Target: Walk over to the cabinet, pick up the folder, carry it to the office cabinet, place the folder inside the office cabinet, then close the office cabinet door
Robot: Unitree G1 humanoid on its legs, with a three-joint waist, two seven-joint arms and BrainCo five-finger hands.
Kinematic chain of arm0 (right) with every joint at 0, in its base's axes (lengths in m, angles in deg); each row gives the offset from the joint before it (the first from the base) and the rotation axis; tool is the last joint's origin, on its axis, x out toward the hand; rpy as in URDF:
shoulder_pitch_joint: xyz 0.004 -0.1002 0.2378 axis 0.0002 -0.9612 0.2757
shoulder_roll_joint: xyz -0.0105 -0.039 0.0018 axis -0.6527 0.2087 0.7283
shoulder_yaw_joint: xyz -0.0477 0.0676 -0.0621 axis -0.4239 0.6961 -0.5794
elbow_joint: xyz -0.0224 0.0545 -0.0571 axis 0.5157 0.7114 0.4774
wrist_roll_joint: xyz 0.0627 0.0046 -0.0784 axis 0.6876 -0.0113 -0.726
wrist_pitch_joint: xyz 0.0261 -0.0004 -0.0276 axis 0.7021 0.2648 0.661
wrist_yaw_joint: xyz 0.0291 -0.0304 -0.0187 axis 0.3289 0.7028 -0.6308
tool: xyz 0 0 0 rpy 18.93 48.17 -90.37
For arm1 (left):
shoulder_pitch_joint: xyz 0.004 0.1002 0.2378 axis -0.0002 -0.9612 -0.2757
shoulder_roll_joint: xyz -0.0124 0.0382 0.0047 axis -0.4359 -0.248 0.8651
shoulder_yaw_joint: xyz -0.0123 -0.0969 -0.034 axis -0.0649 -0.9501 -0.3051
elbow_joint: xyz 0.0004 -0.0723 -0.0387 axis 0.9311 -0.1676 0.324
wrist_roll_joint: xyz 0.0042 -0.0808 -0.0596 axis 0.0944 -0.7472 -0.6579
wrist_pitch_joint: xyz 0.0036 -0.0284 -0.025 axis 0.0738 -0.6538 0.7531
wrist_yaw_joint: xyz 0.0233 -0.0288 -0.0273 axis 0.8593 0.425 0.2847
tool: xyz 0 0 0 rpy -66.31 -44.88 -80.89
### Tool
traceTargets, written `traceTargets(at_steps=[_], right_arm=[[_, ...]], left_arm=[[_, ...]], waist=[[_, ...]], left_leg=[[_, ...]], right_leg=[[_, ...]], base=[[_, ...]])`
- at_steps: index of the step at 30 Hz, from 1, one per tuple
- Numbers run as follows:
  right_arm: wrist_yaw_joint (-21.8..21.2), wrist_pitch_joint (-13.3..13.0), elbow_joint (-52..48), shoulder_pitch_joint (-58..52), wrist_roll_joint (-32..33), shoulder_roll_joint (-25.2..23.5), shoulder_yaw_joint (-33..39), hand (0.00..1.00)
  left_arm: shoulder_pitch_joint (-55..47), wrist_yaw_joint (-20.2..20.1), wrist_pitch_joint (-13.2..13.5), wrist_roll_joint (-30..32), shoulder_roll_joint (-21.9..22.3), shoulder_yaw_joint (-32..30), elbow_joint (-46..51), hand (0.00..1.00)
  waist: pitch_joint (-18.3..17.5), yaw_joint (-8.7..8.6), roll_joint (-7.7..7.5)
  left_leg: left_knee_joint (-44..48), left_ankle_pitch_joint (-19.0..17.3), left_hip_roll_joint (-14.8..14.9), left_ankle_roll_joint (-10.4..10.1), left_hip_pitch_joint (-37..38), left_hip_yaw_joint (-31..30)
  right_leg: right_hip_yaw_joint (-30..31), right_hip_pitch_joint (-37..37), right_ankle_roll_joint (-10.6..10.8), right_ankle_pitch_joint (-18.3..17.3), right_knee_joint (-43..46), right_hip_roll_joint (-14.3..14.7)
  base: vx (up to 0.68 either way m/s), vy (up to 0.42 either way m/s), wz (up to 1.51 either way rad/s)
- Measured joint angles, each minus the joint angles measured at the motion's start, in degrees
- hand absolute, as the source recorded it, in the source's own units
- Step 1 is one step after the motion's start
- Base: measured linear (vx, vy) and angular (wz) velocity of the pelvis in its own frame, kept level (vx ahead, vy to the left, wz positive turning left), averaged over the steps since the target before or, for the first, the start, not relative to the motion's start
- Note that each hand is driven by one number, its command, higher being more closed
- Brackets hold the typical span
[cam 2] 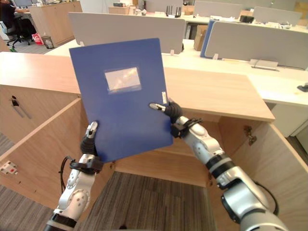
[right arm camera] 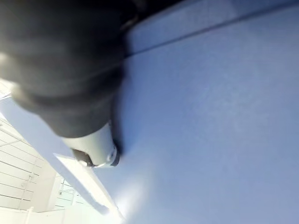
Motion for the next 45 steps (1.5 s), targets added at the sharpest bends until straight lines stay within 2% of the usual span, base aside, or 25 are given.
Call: traceTargets(at_steps=[7,12,16,18,19,20,22,24,25,27,29,30,32,34,35,37,39,41,43,45], right_arm=[[0.0,0.3,0.0,-0.1,-3.2,0.3,-1.1,1.00],[0.5,1.1,-0.2,-2.9,-7.3,-0.1,0.1,1.00],[2.8,1.1,-3.2,-11.1,-9.3,-4.2,8.8,1.00],[2.5,0.8,-8.0,-14.3,-3.9,-7.8,16.2,1.00],[2.5,-0.5,-13.9,-15.6,-1.0,-11.3,21.4,1.00],[2.4,-3.5,-19.9,-16.3,0.5,-13.2,25.6,1.00],[2.5,-7.1,-25.2,-16.7,0.9,-13.6,30.7,1.00],[3.0,-11.1,-29.9,-17.7,-1.3,-13.3,35.7,1.00],[3.2,-11.5,-30.6,-18.6,-3.3,-13.4,36.2,1.00],[3.8,-11.2,-31.0,-21.3,-8.0,-13.4,35.8,1.00],[4.2,-9.6,-31.0,-24.0,-12.6,-13.4,33.7,1.00],[4.1,-7.7,-30.9,-25.9,-16.2,-13.5,30.7,1.00],[3.8,-5.8,-30.8,-27.9,-19.5,-13.6,27.5,1.00],[3.4,-5.3,-30.2,-28.7,-20.8,-14.0,26.3,1.00],[2.4,-3.8,-28.4,-29.0,-23.0,-16.1,24.3,1.00],[2.3,-3.2,-27.6,-29.2,-23.1,-17.6,23.0,1.00],[1.8,-2.6,-27.6,-30.1,-23.2,-18.6,22.8,1.00],[1.5,-2.6,-27.7,-31.0,-23.5,-19.6,22.5,1.00],[1.5,-2.6,-27.7,-31.1,-23.5,-19.9,21.7,1.00],[1.1,-2.4,-27.6,-31.0,-23.5,-20.0,19.1,1.00]], left_arm=[[0.0,-3.5,-0.4,-2.1,1.6,0.2,-6.9,0.00],[-0.2,-5.3,-2.0,-1.7,3.0,1.8,-14.4,0.00],[-1.0,-5.4,-3.4,-1.9,6.7,-0.7,-20.9,0.00],[-1.5,-4.7,-6.0,-3.6,8.3,-3.4,-26.6,0.00],[-2.8,-3.8,-7.7,-5.1,9.2,-5.6,-31.1,0.00],[-4.8,-2.7,-8.8,-6.3,10.0,-7.9,-34.0,0.00],[-7.1,-2.1,-9.1,-6.9,10.7,-10.5,-35.8,0.00],[-9.0,-1.6,-9.2,-6.8,10.7,-14.9,-38.3,0.00],[-9.4,-1.6,-9.1,-6.7,10.5,-16.3,-39.4,0.00],[-9.9,-1.5,-9.1,-6.3,10.3,-18.2,-41.9,0.00],[-10.4,-1.3,-9.2,-5.8,10.5,-19.3,-44.1,0.00],[-11.1,-0.9,-9.3,-5.4,10.8,-19.9,-46.0,0.00],[-11.8,-0.1,-9.4,-4.5,11.5,-21.6,-47.8,0.00],[-12.0,0.1,-9.5,-3.7,11.8,-22.6,-48.8,0.00],[-12.8,0.5,-9.7,-1.7,12.3,-25.0,-51.1,0.00],[-13.2,1.0,-10.2,0.3,12.6,-26.7,-53.6,0.00],[-13.6,1.1,-10.9,3.4,12.5,-28.5,-55.7,0.00],[-13.8,1.1,-11.5,8.2,11.6,-29.8,-59.0,0.00],[-13.8,1.1,-12.1,10.7,11.5,-30.5,-59.5,0.00],[-13.5,1.0,-12.2,12.2,11.1,-30.4,-59.5,0.00]], waist=[[-0.2,0.00,0.38],[-0.2,0.10,0.41],[-0.1,0.03,0.63],[0.0,-0.46,1.06],[0.2,-1.32,1.50],[0.3,-1.91,1.65],[0.3,-1.96,1.61],[0.3,-1.97,1.65],[0.2,-2.00,1.70],[0.0,-2.28,1.61],[-0.1,-2.28,1.55],[-0.1,-2.23,1.49],[-0.2,-1.97,1.20],[-0.2,-1.79,1.01],[0.0,-1.34,-0.02],[0.9,-1.40,-1.31],[1.7,-1.39,-1.76],[2.6,-1.96,-2.44],[3.1,-2.32,-2.44],[3.9,-2.15,-2.90]], left_leg=[[0.0,-0.1,0.1,-0.1,0.0,0.1],[0.0,-0.1,0.1,-0.1,0.0,0.2],[0.0,-0.2,0.2,-0.3,0.0,0.7],[0.0,-0.3,0.3,-0.4,0.0,0.9],[0.0,-0.4,0.3,-0.5,0.0,1.2],[0.0,-0.6,0.3,-0.5,0.0,1.5],[0.0,-0.7,0.3,-0.5,0.1,1.7],[0.0,-0.8,0.4,-0.5,0.1,2.0],[0.0,-0.8,0.5,-0.6,0.1,2.1],[0.0,-0.9,0.7,-0.6,0.1,2.4],[0.0,-0.9,0.8,-0.7,0.1,2.6],[0.0,-0.9,0.9,-0.7,0.0,2.7],[0.0,-0.9,0.9,-0.7,0.0,2.8],[0.0,-1.2,0.9,-0.9,0.0,3.0],[0.0,-1.4,0.0,-0.6,0.2,4.1],[0.0,-2.0,-1.8,0.0,1.3,4.5],[0.0,-3.4,-3.3,0.9,3.3,4.3],[-0.2,-4.0,-4.8,1.5,5.4,4.2],[-0.2,-4.0,-4.8,1.5,5.4,4.2],[0.0,-4.0,-4.4,1.5,5.0,4.2]], right_leg=[[0.0,0.1,0.0,0.0,-0.4,0.1],[0.0,0.0,0.0,0.0,-0.3,0.1],[0.3,-0.4,0.0,0.0,0.1,0.1],[0.5,-0.6,0.0,0.0,0.1,0.1],[0.8,-0.8,0.0,0.0,0.1,0.1],[1.1,-1.0,0.0,0.0,0.1,0.1],[1.3,-1.0,0.0,0.0,0.1,0.1],[1.6,-1.1,0.1,-0.1,0.0,0.1],[1.7,-1.2,0.1,-0.1,0.0,0.1],[1.9,-1.4,0.1,-0.1,0.1,0.3],[2.1,-1.6,0.1,-0.1,0.2,0.3],[2.1,-1.8,0.1,-0.1,0.3,0.3],[2.4,-2.4,0.1,-0.7,1.5,0.2],[2.8,-3.8,0.3,-1.9,4.0,0.1],[4.0,-8.9,0.6,-6.3,13.5,-0.5],[4.1,-12.0,1.6,-9.0,21.6,-2.4],[2.9,-15.2,1.8,-9.4,30.5,-4.1],[-0.9,-18.4,0.4,-8.4,39.2,-7.1],[-4.3,-18.1,0.2,-7.8,37.7,-8.1],[-7.1,-16.6,0.5,-8.5,32.1,-8.0]], base=[[0.02,0.002,-0.01],[0.00,0.000,0.00],[0.01,0.016,-0.07],[0.01,0.014,-0.08],[0.03,0.015,-0.13],[0.03,0.011,-0.13],[0.04,0.009,-0.07],[0.03,0.007,-0.06],[0.02,0.005,-0.07],[0.01,0.003,-0.08],[0.00,0.007,-0.07],[0.00,0.012,-0.05],[0.01,0.013,-0.05],[-0.01,-0.003,-0.13],[-0.03,-0.015,-0.22],[-0.04,0.013,-0.27],[-0.05,0.057,-0.30],[-0.06,0.082,-0.20],[-0.07,0.063,-0.23],[-0.06,0.025,-0.40]])
